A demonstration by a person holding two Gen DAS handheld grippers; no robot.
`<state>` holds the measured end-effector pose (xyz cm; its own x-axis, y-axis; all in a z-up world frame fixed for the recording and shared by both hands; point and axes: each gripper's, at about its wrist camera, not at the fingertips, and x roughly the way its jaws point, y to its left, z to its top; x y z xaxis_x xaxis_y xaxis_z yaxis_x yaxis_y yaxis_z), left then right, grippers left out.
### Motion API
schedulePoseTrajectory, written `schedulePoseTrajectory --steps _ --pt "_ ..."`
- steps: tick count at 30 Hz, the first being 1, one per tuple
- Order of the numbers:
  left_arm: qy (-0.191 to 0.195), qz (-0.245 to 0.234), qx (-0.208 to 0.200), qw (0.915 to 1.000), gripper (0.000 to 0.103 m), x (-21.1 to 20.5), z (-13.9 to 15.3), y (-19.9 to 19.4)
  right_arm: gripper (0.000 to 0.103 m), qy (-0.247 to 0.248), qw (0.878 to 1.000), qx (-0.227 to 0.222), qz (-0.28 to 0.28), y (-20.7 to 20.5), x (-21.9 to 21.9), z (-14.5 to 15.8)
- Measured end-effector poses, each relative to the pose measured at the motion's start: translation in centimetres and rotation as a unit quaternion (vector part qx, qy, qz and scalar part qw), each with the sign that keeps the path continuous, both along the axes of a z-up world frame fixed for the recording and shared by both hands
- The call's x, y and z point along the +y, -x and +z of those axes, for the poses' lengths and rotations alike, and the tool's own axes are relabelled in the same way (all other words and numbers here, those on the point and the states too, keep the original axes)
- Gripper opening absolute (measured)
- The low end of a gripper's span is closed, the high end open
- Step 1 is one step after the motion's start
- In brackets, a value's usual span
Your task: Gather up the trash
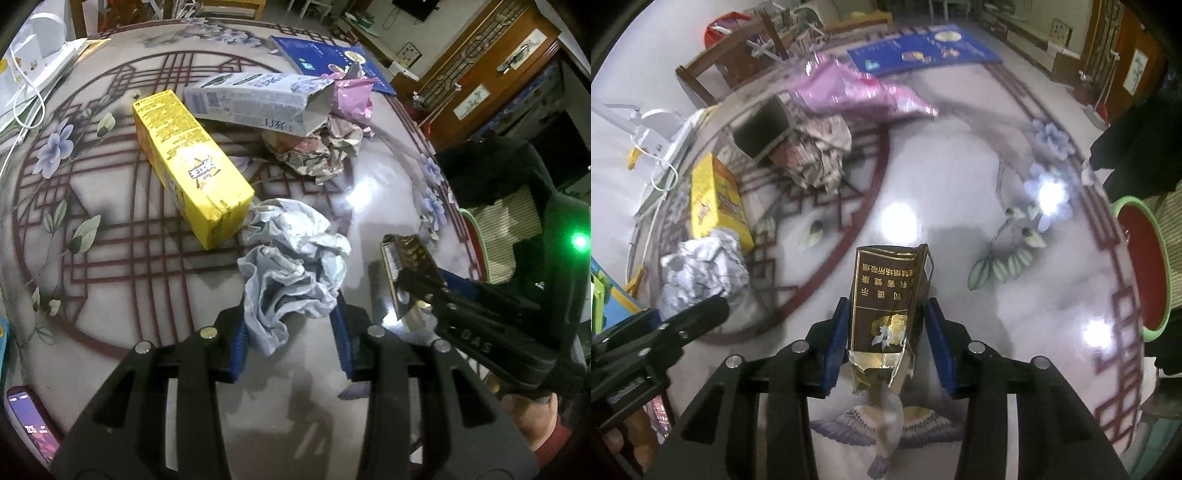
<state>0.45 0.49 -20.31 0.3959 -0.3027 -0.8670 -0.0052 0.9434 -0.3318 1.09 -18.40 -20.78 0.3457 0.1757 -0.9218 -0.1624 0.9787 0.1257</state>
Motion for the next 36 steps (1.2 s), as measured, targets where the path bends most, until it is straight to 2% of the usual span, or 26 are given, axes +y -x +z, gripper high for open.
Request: schedulePoseTrajectory --steps 7,17,36 --pt "0.005 -0.01 -0.006 0.9999 0.037 -1.0 0.5 0.2 0.04 -0.001 0.999 -0.037 -0.002 0.8 -0.5 3.0" --pt "0.009 -0.021 -0.013 0.9997 0.037 -2.1 1.2 0.2 0.041 -0.019 0.997 -0.067 -0.026 1.6 -2.7 5.9" --pt "0.016 -0.048 -0.035 0.9981 0.037 -4.8 2.9 -1.4 0.041 -0.021 0.995 -0.078 -0.064 1.9 -6.2 6.9"
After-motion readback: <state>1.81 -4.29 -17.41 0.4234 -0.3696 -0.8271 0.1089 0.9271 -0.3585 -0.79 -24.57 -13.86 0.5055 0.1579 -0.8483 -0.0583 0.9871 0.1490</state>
